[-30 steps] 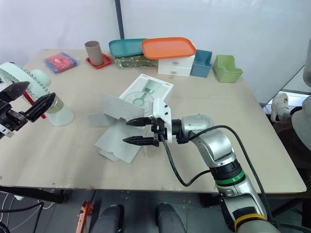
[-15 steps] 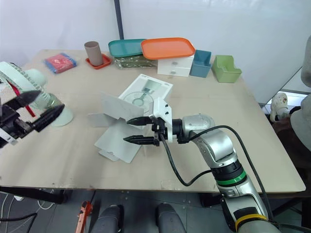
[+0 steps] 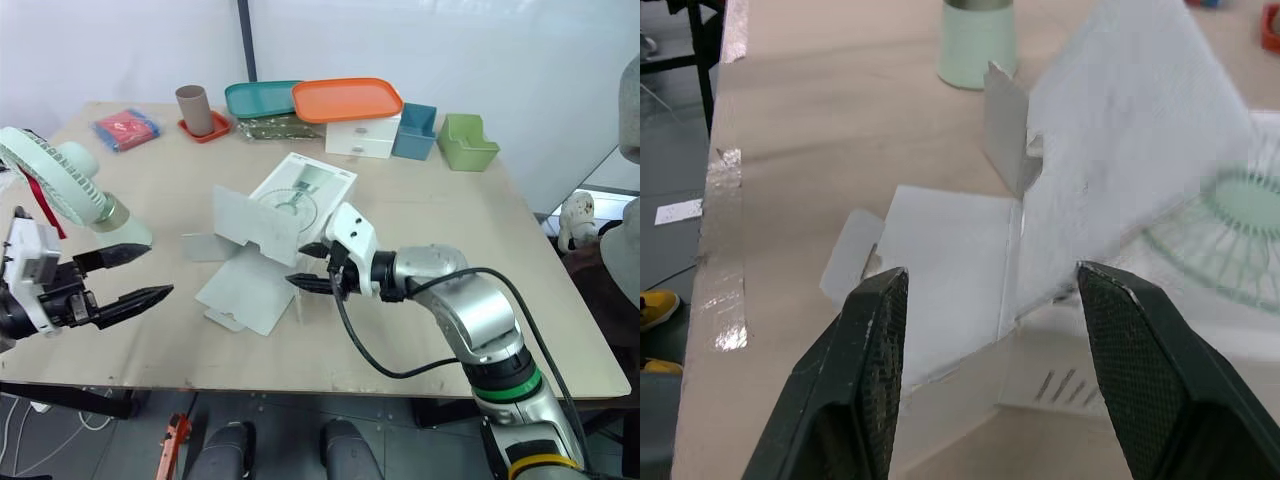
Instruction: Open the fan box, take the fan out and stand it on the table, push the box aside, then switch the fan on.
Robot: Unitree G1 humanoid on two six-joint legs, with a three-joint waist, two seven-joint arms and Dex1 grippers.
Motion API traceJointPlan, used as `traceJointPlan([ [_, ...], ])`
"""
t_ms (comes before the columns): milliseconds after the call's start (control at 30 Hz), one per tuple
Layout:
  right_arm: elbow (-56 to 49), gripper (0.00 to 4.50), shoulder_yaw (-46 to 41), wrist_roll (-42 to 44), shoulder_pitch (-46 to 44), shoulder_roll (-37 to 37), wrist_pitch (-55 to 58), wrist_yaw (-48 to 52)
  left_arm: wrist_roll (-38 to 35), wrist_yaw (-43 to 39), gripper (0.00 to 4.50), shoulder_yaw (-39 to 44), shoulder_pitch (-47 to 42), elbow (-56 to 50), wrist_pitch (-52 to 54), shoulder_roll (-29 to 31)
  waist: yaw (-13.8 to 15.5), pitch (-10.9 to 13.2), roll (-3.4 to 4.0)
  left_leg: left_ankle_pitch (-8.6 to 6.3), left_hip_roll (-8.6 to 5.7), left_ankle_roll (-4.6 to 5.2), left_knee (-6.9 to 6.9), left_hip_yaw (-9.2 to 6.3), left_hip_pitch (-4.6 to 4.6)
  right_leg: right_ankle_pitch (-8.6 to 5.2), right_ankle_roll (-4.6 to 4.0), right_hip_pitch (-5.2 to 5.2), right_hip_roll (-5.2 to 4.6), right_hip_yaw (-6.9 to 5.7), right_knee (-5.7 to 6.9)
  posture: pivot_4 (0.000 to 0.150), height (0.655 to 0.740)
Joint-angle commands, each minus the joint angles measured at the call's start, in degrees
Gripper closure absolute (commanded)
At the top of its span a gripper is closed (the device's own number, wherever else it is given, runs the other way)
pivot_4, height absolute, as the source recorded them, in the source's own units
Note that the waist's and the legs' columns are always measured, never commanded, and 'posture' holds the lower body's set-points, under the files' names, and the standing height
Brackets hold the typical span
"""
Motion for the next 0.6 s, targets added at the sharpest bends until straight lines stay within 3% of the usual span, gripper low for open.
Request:
traceJointPlan([
  [33,-4.9,1.78,-2.9,0.5,-1.8,-0.8,7.0,-5.2,0.7,-1.5,0.03,-2.1,-2.0,0.9,-2.2,0.2,-0.1,0.0,0.00,0.00,0.00,0.00,0.01,0.03,-0.02,0.01,-0.02,-0.03,0.00,0.03,0.00,0.150,0.7400],
  [333,-12.3,1.78,-9.5,9.1,-2.9,-0.7,23.6,-9.7,2.8,-4.2,0.03,-6.3,-1.0,0.9,-5.9,-0.4,-0.1,0.0,0.02,0.00,0.03,0.01,0.00,0.12,-0.01,0.05,0.08,-0.05,0.00,0.07,0.00,0.150,0.7400],
  [600,-13.0,1.78,-9.4,11.3,-4.4,1.4,29.1,-13.9,8.4,-7.5,0.03,-9.9,-2.4,5.8,-11.8,0.2,0.0,0.0,0.03,0.00,0.11,0.01,0.01,0.14,0.01,0.00,-0.09,-0.05,0.09,0.09,0.00,0.150,0.7400],
])
